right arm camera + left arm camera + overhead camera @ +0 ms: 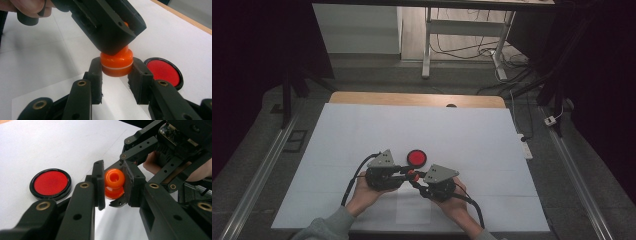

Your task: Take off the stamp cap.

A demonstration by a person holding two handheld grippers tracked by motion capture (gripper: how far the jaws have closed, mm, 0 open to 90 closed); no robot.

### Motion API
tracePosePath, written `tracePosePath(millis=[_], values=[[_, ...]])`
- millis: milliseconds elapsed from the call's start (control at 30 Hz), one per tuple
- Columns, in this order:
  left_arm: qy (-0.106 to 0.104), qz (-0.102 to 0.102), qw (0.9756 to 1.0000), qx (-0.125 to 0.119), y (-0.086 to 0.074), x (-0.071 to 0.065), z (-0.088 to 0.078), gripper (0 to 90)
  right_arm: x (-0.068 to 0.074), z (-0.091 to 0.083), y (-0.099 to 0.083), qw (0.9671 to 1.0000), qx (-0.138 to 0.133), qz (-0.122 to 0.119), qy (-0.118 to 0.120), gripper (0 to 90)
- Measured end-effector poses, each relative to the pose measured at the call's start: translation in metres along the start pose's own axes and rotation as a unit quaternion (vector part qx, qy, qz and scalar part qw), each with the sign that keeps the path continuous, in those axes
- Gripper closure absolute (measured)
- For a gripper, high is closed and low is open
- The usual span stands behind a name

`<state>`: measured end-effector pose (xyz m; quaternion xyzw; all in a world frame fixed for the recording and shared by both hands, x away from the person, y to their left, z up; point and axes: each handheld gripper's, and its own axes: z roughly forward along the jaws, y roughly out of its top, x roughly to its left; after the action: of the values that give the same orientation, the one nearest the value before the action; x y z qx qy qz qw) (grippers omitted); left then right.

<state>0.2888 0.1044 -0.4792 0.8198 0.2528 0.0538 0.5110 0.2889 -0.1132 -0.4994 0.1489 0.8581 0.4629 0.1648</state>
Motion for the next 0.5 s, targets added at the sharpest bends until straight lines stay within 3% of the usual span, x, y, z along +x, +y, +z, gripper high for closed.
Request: tracePosePath(millis=[133,167,200,267,300,367,500], values=[[0.002,0.001,1.0000,-0.003,0.000,0.000,0.000,72.9,0.000,0.000,0.000,1.0000,0.000,-0.002,0.000,64.8],[0.015,0.003,0.9998,-0.013,0.000,-0.001,-0.003,73.0,0.000,0.000,0.000,1.0000,0.003,-0.004,-0.004,64.9],[0.020,0.001,0.9995,-0.022,0.001,0.001,-0.007,73.0,-0.001,0.001,-0.003,0.9996,0.023,-0.011,-0.013,64.9],[0.016,-0.020,0.9988,-0.042,0.002,0.009,-0.017,73.0,-0.003,0.002,-0.006,0.9997,0.020,-0.003,-0.013,64.9],[0.016,-0.027,0.9984,-0.046,0.001,0.012,-0.021,73.0,-0.005,0.002,-0.008,0.9997,0.016,0.012,-0.011,64.9],[0.016,-0.035,0.9982,-0.046,0.000,0.015,-0.023,73.0,-0.007,-0.001,-0.006,0.9998,0.011,0.012,-0.015,64.9],[0.013,-0.029,0.9988,-0.038,0.000,0.013,-0.020,72.9,-0.008,-0.001,-0.006,0.9997,0.011,0.012,-0.016,64.8]])
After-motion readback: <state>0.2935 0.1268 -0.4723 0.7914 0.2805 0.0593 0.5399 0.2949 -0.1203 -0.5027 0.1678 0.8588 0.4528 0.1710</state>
